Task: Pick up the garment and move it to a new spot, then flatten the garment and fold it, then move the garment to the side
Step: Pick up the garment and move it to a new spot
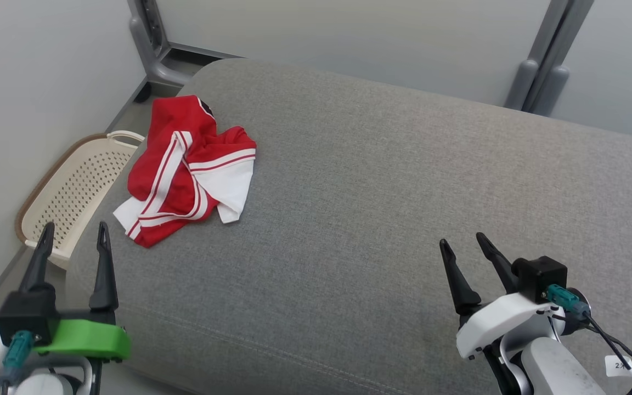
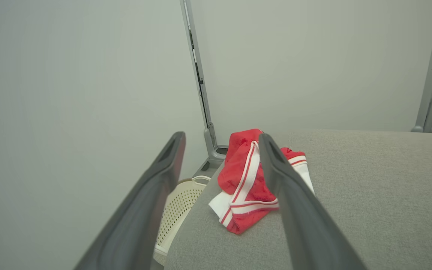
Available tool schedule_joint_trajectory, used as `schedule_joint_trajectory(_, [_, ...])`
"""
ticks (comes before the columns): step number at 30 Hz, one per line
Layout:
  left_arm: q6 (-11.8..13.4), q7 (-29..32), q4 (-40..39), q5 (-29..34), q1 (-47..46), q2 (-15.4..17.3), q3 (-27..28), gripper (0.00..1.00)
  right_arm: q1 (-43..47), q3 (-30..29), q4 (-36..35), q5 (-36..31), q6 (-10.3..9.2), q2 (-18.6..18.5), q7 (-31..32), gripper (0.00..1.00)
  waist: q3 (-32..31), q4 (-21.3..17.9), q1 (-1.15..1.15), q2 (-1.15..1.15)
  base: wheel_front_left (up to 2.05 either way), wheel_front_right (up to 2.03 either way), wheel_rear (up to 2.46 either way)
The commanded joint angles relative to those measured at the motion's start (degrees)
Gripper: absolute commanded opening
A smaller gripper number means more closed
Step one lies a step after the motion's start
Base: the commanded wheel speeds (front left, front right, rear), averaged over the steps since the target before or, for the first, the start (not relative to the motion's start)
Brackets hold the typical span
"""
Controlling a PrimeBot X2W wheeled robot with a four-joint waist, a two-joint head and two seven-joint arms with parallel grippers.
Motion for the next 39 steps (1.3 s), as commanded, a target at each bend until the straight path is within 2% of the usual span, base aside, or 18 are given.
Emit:
schedule_joint_trajectory(1, [-0.47,0.36,0.22,0.07,-1.58,0.66,-0.22,1.0,-0.55,0.15,0.05,0.2,-0.02,-0.42,0.12,1.0,0.53,-0.86,0.0,0.0,0.0,0.0,0.0])
schedule_joint_trajectory(12, [-3.39,3.34,6.8,-1.5,-15.49,5.8,0.09,1.0,-3.2,1.96,-0.05,0.32,-0.02,-1.33,0.65,1.0,2.8,-7.45,0.0,0.0,0.0,0.0,0.0])
schedule_joint_trajectory(20, [-5.57,5.77,15.86,-5.18,-25.21,9.42,-0.98,1.0,-4.85,2.38,-0.78,0.2,-0.02,-2.08,1.19,1.0,4.88,-12.4,0.0,0.0,0.0,0.0,0.0])
schedule_joint_trajectory(25, [-6.32,8.29,22.83,-7.21,-31.47,12.3,-3.77,1.0,-6.07,2.66,-1.32,0.02,-0.02,-2.55,1.55,1.0,6.65,-15.17,0.0,0.0,0.0,0.0,0.0])
schedule_joint_trajectory(31, [-6.4,11.1,29.89,-11.55,-36.78,14.03,-7.91,1.0,-6.97,2.96,-1.89,0.13,-0.02,-2.97,1.89,1.0,8.53,-17.45,0.0,0.0,0.0,0.0,0.0])
schedule_joint_trajectory(32, [-6.42,12.47,32.1,-13.89,-38.56,15.1,-9.8,1.0,-7.32,2.89,-2.18,0.07,-0.02,-3.16,1.86,1.0,9.46,-18.32,0.0,0.0,0.0,0.0,0.0])
schedule_joint_trajectory(39, [-6.43,15.85,38.33,-19.66,-43.21,18.21,-15.45,1.0,-8.31,2.71,-3.05,-0.18,-0.02,-3.53,2.09,1.0,12.41,-20.29,0.0,0.0,0.0,0.0,0.0])
